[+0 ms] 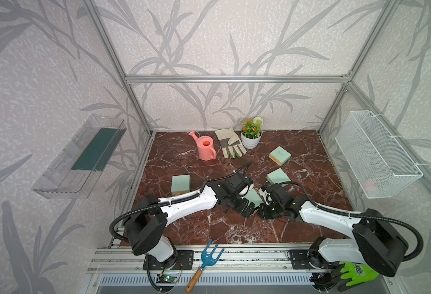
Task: Take out the earrings from the drawer-style jewelry box
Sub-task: Open the drawer in the jewelry box.
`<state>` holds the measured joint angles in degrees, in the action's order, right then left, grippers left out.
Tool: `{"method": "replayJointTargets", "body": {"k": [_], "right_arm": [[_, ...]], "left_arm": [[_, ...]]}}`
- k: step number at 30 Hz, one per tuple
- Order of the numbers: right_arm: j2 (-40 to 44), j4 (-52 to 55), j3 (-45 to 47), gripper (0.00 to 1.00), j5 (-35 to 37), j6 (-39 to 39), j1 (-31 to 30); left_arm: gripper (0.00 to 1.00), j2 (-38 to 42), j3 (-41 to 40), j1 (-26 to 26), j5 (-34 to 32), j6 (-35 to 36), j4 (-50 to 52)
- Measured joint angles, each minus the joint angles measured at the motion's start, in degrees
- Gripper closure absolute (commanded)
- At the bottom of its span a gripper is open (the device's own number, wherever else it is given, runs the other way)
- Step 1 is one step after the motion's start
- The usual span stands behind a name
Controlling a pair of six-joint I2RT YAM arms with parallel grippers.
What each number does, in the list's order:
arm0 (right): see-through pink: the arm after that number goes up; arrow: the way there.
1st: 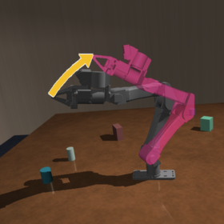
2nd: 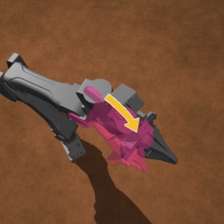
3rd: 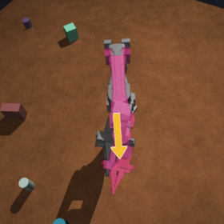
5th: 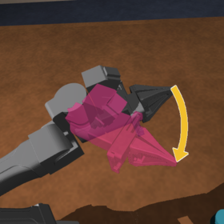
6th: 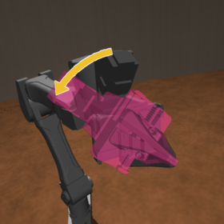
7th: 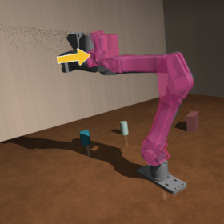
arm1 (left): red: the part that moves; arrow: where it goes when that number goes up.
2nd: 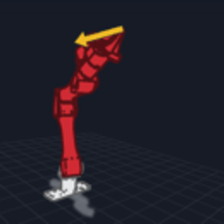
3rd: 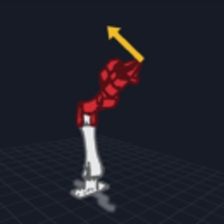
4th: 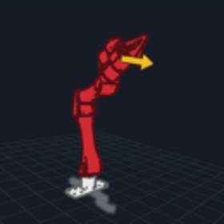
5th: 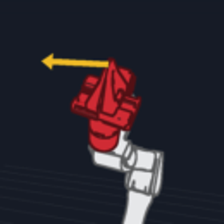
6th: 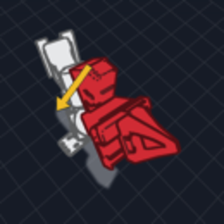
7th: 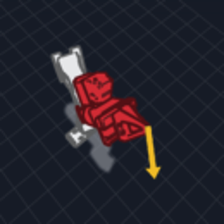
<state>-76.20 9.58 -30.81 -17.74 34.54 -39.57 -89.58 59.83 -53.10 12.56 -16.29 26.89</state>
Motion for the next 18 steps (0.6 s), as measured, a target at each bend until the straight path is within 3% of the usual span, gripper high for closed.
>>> {"method": "replayJointTargets", "body": {"k": [8,18], "right_arm": [[-4.5,-0.31,-3.5,1.0,-1.62,-3.67,0.74],[-1.73,-0.5,0.61,1.0,-1.81,-2.21,2.25]], "left_arm": [[0.01,-1.51,0.37,0.07,-8.35,4.42,0.17],[0.01,-5.49,2.69,-0.22,-9.07,8.31,0.26]]}}
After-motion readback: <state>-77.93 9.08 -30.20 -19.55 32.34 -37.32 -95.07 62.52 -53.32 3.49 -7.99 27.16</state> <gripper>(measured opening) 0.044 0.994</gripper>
